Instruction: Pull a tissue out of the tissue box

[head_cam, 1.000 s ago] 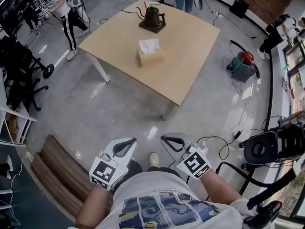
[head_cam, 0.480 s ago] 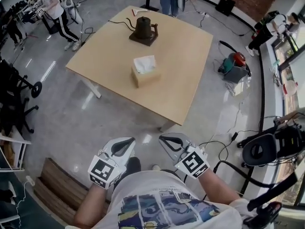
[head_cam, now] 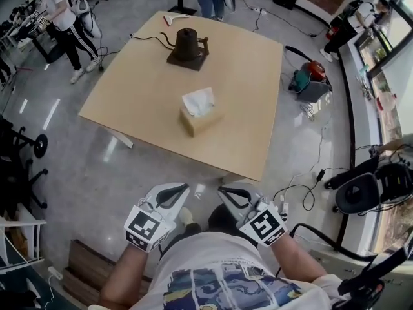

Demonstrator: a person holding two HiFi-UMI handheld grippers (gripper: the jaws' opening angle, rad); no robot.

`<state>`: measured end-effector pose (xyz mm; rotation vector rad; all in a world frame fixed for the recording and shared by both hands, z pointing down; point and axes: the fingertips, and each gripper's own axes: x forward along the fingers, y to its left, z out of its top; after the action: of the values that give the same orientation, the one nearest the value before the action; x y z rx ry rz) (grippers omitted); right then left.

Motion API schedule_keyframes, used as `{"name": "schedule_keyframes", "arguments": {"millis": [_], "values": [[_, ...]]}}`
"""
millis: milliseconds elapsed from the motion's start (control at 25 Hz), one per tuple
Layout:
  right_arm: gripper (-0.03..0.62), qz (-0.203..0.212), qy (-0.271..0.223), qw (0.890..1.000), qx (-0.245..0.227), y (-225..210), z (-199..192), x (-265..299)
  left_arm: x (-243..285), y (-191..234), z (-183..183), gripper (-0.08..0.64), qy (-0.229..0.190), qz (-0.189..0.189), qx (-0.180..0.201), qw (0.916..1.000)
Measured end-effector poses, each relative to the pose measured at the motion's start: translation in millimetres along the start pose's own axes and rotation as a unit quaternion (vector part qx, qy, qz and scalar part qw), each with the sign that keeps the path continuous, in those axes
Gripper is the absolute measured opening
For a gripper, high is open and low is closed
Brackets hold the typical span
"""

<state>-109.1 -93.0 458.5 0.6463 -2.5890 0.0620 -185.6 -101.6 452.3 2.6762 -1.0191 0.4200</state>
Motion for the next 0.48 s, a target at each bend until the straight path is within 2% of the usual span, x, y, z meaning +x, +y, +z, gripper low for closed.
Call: {"name": "schedule_keyframes", "arguments": {"millis": [200,480], "values": [[0.003,-0.014,0.010,1.000,0.019,-31.0,-4.8,5.4,27.2,27.5,6.0,0.005,0.004,-0.007,-0.003,1.0000],[0.003,-0.013,0.003,1.000,0.008,-97.4,3.8,15.4,80.9,87.0,28.4,0.005,0.012,0.022,0.001,0.9997]]}}
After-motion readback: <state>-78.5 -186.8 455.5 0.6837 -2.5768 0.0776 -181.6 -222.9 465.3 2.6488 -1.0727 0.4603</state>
